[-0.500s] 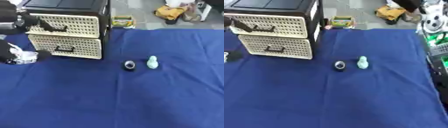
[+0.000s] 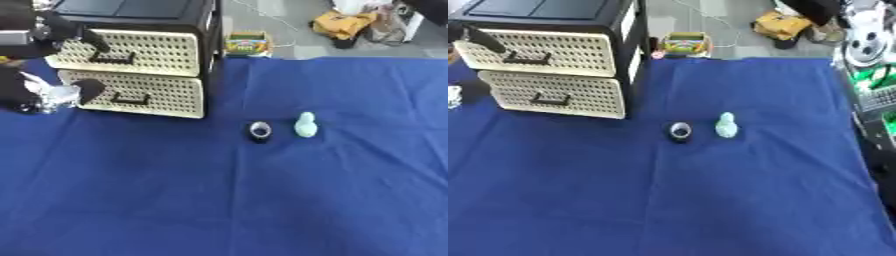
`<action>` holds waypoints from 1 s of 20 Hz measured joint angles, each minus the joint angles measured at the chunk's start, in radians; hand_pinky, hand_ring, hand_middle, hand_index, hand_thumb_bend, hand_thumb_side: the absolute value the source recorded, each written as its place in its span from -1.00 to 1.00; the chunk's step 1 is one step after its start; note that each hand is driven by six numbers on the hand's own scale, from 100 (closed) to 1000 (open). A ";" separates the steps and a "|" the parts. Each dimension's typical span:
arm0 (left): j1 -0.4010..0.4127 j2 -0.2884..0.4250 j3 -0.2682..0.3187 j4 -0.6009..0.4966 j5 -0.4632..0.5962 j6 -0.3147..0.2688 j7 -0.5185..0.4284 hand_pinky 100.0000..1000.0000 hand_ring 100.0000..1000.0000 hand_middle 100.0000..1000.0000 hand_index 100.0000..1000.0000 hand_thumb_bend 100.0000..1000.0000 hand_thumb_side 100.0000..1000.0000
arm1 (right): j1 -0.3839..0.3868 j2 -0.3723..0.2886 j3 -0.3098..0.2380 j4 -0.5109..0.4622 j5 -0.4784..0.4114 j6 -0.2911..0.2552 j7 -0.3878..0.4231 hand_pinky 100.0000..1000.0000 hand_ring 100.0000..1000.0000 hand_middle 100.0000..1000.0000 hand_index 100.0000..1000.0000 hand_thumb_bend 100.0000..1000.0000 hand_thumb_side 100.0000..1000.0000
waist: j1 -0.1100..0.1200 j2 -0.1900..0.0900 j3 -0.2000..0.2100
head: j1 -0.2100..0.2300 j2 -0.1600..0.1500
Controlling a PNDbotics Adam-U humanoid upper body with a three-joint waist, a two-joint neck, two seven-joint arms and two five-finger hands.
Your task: Pick up objects from table and place into drawer.
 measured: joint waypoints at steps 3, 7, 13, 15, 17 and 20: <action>-0.023 0.006 -0.016 0.059 0.010 0.004 -0.007 -1.00 -1.00 -1.00 0.82 -0.55 0.74 | -0.001 -0.002 0.000 0.000 0.004 -0.002 0.002 0.08 -0.04 0.03 0.48 -0.13 0.79 | 0.004 0.006 -0.005 | 0.007 0.002; -0.048 0.006 -0.032 0.138 0.023 0.007 -0.010 -1.00 -1.00 -1.00 0.90 -0.46 0.72 | -0.010 -0.009 0.001 0.001 0.008 -0.003 0.003 0.08 -0.04 0.03 0.47 -0.13 0.79 | 0.006 0.016 -0.007 | 0.015 0.006; -0.098 0.006 -0.069 0.236 0.012 -0.001 -0.012 -1.00 -1.00 -1.00 0.85 -0.37 0.78 | -0.019 -0.018 0.007 0.006 0.012 -0.007 0.008 0.08 -0.04 0.02 0.46 -0.12 0.77 | 0.012 0.036 -0.007 | 0.019 0.001; -0.116 0.005 -0.077 0.270 0.000 -0.003 -0.013 -1.00 -1.00 -1.00 0.86 -0.36 0.79 | -0.025 -0.019 0.010 0.006 0.014 -0.009 0.010 0.07 -0.04 0.02 0.46 -0.12 0.77 | 0.015 0.042 -0.006 | 0.019 -0.002; -0.132 0.004 -0.081 0.301 -0.013 -0.004 -0.013 -1.00 -1.00 -1.00 0.87 -0.35 0.81 | -0.026 -0.020 0.012 0.006 0.016 -0.011 0.012 0.07 -0.04 0.01 0.45 -0.12 0.76 | 0.015 0.047 -0.006 | 0.019 -0.009; -0.149 -0.005 -0.084 0.340 -0.041 -0.005 -0.012 -1.00 -1.00 -1.00 0.84 -0.39 0.82 | -0.030 -0.024 0.012 0.006 0.016 -0.013 0.015 0.06 -0.05 0.00 0.44 -0.12 0.76 | 0.017 0.055 -0.005 | 0.019 -0.019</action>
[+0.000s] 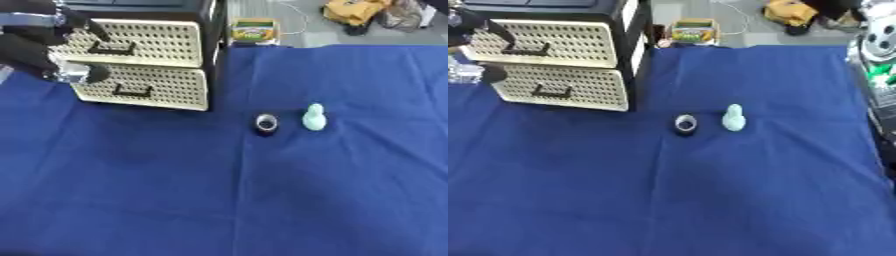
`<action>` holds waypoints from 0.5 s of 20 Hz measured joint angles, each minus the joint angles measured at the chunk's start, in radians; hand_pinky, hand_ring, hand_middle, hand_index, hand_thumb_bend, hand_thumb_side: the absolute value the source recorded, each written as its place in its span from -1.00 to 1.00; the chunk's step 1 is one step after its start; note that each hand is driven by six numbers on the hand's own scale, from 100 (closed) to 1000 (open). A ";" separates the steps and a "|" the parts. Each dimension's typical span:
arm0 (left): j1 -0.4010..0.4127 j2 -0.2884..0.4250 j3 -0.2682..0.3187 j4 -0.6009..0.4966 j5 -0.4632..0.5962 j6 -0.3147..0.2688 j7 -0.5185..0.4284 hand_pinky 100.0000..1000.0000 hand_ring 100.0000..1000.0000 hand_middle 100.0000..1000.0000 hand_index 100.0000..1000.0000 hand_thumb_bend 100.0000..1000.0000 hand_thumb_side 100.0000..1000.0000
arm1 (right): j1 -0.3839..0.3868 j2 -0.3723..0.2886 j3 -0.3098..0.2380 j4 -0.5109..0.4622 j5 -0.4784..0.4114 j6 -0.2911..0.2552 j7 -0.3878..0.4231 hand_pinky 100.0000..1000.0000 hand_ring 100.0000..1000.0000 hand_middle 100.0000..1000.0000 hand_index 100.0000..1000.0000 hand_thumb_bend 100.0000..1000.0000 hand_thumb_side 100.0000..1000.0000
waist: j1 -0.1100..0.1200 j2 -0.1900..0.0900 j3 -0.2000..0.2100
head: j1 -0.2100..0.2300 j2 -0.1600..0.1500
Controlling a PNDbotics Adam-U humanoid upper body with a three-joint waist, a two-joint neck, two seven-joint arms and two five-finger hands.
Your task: Pick up objects from table and place into drawer.
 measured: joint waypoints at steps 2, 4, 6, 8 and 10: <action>-0.007 -0.008 -0.001 0.021 -0.019 0.000 0.000 -1.00 -1.00 -1.00 0.83 -0.40 0.81 | -0.002 -0.002 0.000 0.000 0.000 -0.002 0.002 0.06 -0.05 0.00 0.42 -0.11 0.75 | 0.002 0.005 0.000 | 0.000 -0.008; -0.012 -0.013 0.000 0.038 -0.037 -0.002 0.002 -1.00 -1.00 -1.00 0.83 -0.43 0.81 | -0.004 -0.002 0.000 0.000 0.000 -0.002 0.002 0.05 -0.06 -0.01 0.42 -0.11 0.75 | 0.003 0.009 -0.001 | 0.000 -0.015; -0.018 -0.019 0.000 0.055 -0.051 -0.002 0.006 -1.00 -1.00 -1.00 0.84 -0.46 0.80 | -0.005 -0.002 0.000 0.000 0.000 -0.002 0.003 0.05 -0.06 -0.02 0.41 -0.11 0.75 | 0.003 0.013 -0.003 | 0.000 -0.023; -0.025 -0.026 0.000 0.072 -0.058 -0.002 0.011 -1.00 -1.00 -1.00 0.85 -0.45 0.79 | -0.005 -0.002 0.000 0.000 0.000 -0.003 0.006 0.05 -0.06 -0.02 0.41 -0.11 0.75 | 0.003 0.016 -0.004 | 0.001 -0.031; -0.038 -0.028 0.000 0.091 -0.063 -0.004 0.012 -1.00 -1.00 -1.00 0.87 -0.43 0.78 | -0.007 -0.003 0.000 0.000 0.000 -0.004 0.008 0.05 -0.06 -0.02 0.41 -0.10 0.73 | 0.003 0.021 -0.006 | 0.003 -0.037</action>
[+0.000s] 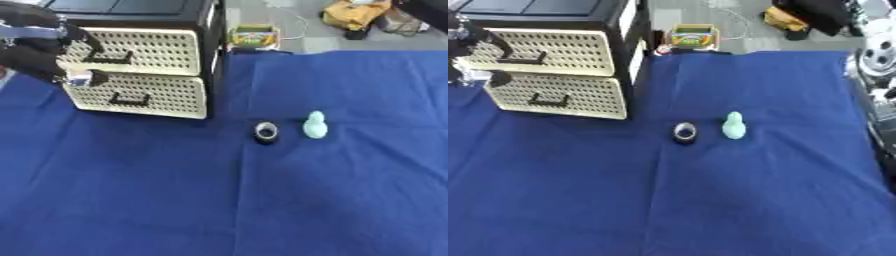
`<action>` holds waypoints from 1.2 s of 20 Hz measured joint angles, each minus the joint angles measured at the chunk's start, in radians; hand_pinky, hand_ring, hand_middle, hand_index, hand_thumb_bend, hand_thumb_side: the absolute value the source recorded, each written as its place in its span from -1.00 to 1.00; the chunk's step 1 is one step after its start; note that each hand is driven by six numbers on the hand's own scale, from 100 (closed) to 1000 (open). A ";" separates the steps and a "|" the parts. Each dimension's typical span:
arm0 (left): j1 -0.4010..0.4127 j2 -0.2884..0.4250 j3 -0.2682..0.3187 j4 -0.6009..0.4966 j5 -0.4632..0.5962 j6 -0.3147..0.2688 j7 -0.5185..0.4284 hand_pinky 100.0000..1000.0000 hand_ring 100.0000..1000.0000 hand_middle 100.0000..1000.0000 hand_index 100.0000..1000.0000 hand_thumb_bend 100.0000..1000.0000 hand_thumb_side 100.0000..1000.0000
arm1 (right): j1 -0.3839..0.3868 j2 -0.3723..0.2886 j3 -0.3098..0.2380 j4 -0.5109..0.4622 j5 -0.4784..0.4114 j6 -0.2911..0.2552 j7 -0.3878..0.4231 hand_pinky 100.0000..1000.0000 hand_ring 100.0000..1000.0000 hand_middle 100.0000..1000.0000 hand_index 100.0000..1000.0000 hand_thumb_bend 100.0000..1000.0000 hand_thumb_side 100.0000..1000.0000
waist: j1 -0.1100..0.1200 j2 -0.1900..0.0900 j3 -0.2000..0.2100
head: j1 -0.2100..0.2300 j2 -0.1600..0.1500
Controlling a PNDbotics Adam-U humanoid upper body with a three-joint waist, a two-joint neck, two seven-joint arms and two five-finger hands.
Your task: Pick up objects from table and place into drawer.
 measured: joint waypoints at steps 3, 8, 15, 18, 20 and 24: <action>-0.022 -0.010 -0.001 0.032 -0.008 -0.012 -0.007 -1.00 -1.00 -1.00 0.88 -0.42 0.80 | -0.007 -0.001 0.000 0.000 0.000 0.000 0.002 0.05 -0.06 -0.02 0.41 -0.10 0.75 | 0.000 0.004 -0.004 | 0.001 -0.010; -0.075 -0.033 -0.001 0.108 -0.027 -0.040 -0.012 -1.00 -1.00 -1.00 0.88 -0.42 0.76 | -0.015 -0.002 0.006 0.000 0.001 -0.002 0.006 0.05 -0.06 -0.03 0.40 -0.10 0.74 | 0.001 0.013 -0.010 | 0.005 -0.025; -0.114 -0.060 0.005 0.189 -0.082 -0.073 -0.012 -1.00 -1.00 -1.00 0.82 -0.38 0.77 | -0.022 -0.008 0.006 0.001 0.003 -0.003 0.007 0.05 -0.06 -0.03 0.41 -0.10 0.74 | 0.004 0.028 -0.015 | 0.010 -0.036; -0.126 -0.069 0.006 0.216 -0.112 -0.076 -0.012 -1.00 -1.00 -1.00 0.80 -0.38 0.77 | -0.024 -0.009 0.007 0.001 0.004 -0.003 0.007 0.05 -0.06 -0.03 0.40 -0.10 0.74 | 0.006 0.033 -0.016 | 0.010 -0.037; -0.132 -0.077 0.011 0.235 -0.127 -0.079 -0.012 -1.00 -1.00 -1.00 0.79 -0.37 0.76 | -0.024 -0.010 0.007 0.001 0.004 -0.003 0.007 0.05 -0.06 -0.03 0.40 -0.10 0.74 | 0.006 0.037 -0.016 | 0.011 -0.037; -0.142 -0.089 0.019 0.274 -0.146 -0.083 -0.012 -1.00 -1.00 -1.00 0.79 -0.43 0.66 | -0.025 -0.016 0.007 0.001 0.004 -0.003 0.007 0.05 -0.06 -0.04 0.40 -0.09 0.73 | 0.007 0.042 -0.016 | 0.013 -0.042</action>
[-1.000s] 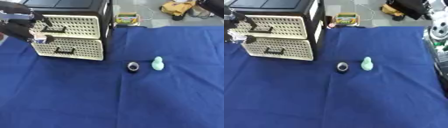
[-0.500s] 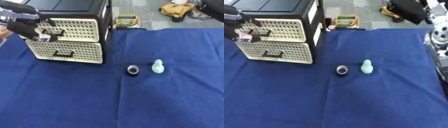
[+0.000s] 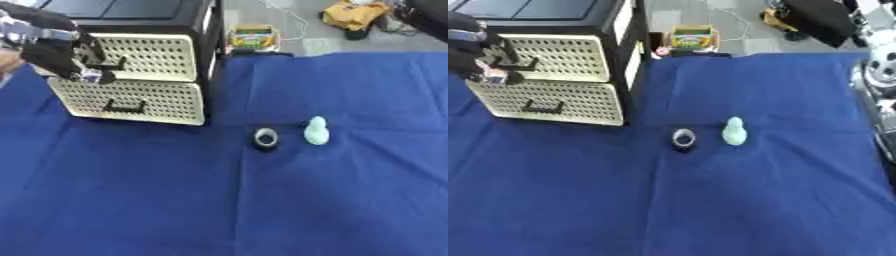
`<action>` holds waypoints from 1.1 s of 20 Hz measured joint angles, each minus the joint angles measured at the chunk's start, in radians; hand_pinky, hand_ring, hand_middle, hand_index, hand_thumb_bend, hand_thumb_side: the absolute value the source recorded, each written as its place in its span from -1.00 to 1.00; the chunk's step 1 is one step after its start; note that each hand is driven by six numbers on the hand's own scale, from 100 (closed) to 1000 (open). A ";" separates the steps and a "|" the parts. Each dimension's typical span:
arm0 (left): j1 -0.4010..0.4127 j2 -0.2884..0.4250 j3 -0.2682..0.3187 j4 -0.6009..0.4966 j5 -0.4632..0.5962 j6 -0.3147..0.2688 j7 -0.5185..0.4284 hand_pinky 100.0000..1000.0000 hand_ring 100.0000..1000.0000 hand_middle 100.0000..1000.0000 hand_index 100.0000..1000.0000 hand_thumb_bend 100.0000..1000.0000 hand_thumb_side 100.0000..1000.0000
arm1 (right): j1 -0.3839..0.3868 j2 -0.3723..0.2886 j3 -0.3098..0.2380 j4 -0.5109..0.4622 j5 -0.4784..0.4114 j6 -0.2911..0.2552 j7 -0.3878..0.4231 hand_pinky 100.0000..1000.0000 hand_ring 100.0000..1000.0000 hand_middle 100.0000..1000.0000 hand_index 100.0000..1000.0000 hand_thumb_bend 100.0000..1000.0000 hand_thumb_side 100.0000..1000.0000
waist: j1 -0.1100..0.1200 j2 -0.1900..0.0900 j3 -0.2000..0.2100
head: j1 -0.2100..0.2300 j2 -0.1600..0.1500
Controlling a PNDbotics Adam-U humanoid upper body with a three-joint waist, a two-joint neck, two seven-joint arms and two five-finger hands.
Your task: Pick up objects from table and place into drawer.
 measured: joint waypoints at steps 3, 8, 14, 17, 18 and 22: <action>-0.007 -0.005 0.005 0.022 -0.002 -0.010 0.001 -1.00 -1.00 -1.00 0.80 -0.54 0.46 | 0.000 -0.001 0.000 0.002 0.000 0.000 0.000 0.05 -0.07 -0.04 0.40 -0.09 0.73 | 0.001 0.004 -0.001 | 0.002 -0.003; -0.006 -0.006 0.005 0.044 -0.002 -0.020 0.003 -1.00 -1.00 -1.00 0.79 -0.72 0.15 | 0.000 -0.002 -0.001 0.002 0.000 0.000 0.000 0.05 -0.07 -0.05 0.40 -0.09 0.72 | 0.003 0.009 -0.005 | 0.006 -0.008; -0.003 -0.008 0.005 0.053 -0.002 -0.021 0.004 -1.00 -1.00 -1.00 0.70 -0.84 -0.01 | 0.000 -0.003 -0.002 0.002 0.000 0.002 -0.002 0.05 -0.07 -0.05 0.40 -0.10 0.73 | 0.003 0.009 -0.007 | 0.006 -0.011; 0.000 -0.008 0.005 0.053 0.001 -0.020 0.004 -1.00 -1.00 -1.00 0.60 -0.86 0.01 | 0.001 -0.004 -0.005 0.002 0.000 0.005 -0.005 0.05 -0.07 -0.05 0.40 -0.10 0.73 | 0.002 0.009 -0.006 | 0.007 -0.011; 0.001 -0.008 0.005 0.052 0.002 -0.019 0.004 -1.00 -1.00 -1.00 0.59 -0.87 0.00 | 0.001 -0.005 -0.006 0.002 0.000 0.005 -0.005 0.05 -0.07 -0.05 0.40 -0.10 0.74 | 0.002 0.009 -0.006 | 0.007 -0.011; 0.003 -0.008 0.005 0.047 0.005 -0.011 0.004 -1.00 -1.00 -1.00 0.53 -0.90 -0.02 | 0.001 -0.006 -0.007 0.002 0.001 0.006 -0.006 0.05 -0.07 -0.05 0.39 -0.10 0.74 | 0.000 0.006 -0.003 | 0.007 -0.011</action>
